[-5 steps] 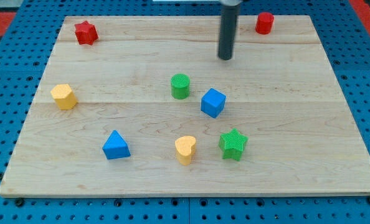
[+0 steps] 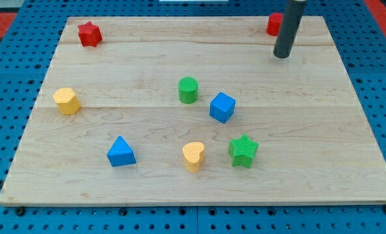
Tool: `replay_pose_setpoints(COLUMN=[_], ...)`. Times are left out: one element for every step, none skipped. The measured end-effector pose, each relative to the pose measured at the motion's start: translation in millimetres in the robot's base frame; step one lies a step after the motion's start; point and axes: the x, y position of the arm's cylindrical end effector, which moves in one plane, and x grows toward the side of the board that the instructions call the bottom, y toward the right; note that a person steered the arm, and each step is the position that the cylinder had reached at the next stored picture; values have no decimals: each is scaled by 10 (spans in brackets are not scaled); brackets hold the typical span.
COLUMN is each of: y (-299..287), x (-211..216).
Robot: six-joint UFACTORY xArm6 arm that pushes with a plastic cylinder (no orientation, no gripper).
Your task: Push the red circle towards the green circle
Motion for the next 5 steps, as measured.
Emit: replay_pose_setpoints(y=[0,32,141,336,394], x=[0,74,745,1305,1385])
